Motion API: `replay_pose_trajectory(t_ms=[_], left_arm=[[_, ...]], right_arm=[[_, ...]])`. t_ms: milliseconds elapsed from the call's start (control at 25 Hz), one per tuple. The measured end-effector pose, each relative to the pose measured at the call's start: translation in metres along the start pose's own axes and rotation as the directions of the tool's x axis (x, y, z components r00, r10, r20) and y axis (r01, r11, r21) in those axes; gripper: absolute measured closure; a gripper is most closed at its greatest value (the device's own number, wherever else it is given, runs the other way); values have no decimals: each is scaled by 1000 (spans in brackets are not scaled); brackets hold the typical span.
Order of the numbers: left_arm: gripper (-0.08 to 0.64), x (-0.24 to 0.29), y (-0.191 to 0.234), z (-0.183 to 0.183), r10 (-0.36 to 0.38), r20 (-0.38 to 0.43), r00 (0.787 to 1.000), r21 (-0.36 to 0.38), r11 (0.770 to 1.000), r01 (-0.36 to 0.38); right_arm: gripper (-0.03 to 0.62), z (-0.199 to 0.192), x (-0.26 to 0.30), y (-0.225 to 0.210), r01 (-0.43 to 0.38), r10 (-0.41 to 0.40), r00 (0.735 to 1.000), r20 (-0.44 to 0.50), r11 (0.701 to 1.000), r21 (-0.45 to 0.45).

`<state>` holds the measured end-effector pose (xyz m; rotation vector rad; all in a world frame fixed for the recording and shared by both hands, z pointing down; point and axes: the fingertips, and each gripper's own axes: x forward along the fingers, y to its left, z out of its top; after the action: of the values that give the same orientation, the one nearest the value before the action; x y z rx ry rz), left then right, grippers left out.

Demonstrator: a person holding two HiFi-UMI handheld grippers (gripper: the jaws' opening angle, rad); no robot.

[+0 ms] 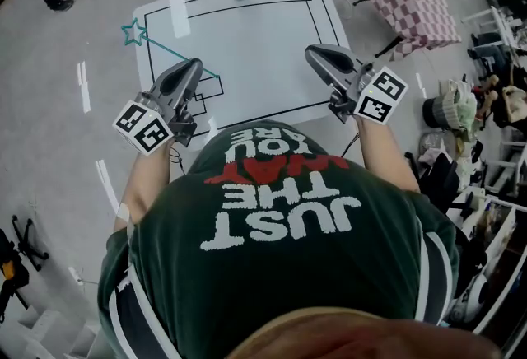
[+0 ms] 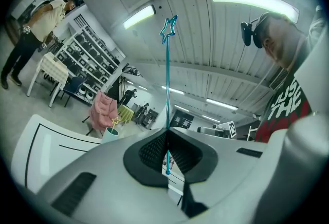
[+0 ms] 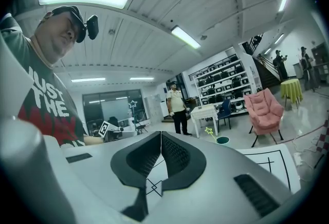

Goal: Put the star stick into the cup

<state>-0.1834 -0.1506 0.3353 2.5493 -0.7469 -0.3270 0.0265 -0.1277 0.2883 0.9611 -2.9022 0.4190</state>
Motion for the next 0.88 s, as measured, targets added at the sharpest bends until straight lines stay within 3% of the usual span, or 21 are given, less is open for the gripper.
replay_pose_trajectory(t_ms=[200, 320, 440, 640, 880], left_arm=[[549, 24, -1, 0, 65, 14, 998, 21, 998, -65], [549, 55, 7, -3, 132, 30, 991, 26, 991, -133], [549, 94, 18, -12, 214, 41, 976, 28, 976, -215], [549, 143, 34, -16, 348, -9, 938, -42, 937, -348], [549, 128, 71, -25, 389, -69, 918, -46, 918, -393]], right_arm=[[558, 1, -1, -31, -81, 81, 997, 2, 997, 11], [558, 2, -1, -72, -146, 146, 989, 8, 989, 25], [558, 1, 2, -125, -236, 236, 972, 8, 971, 38], [558, -13, 18, -177, -361, 361, 933, 11, 933, 2], [558, -37, 64, -192, -369, 368, 929, 24, 929, 38]])
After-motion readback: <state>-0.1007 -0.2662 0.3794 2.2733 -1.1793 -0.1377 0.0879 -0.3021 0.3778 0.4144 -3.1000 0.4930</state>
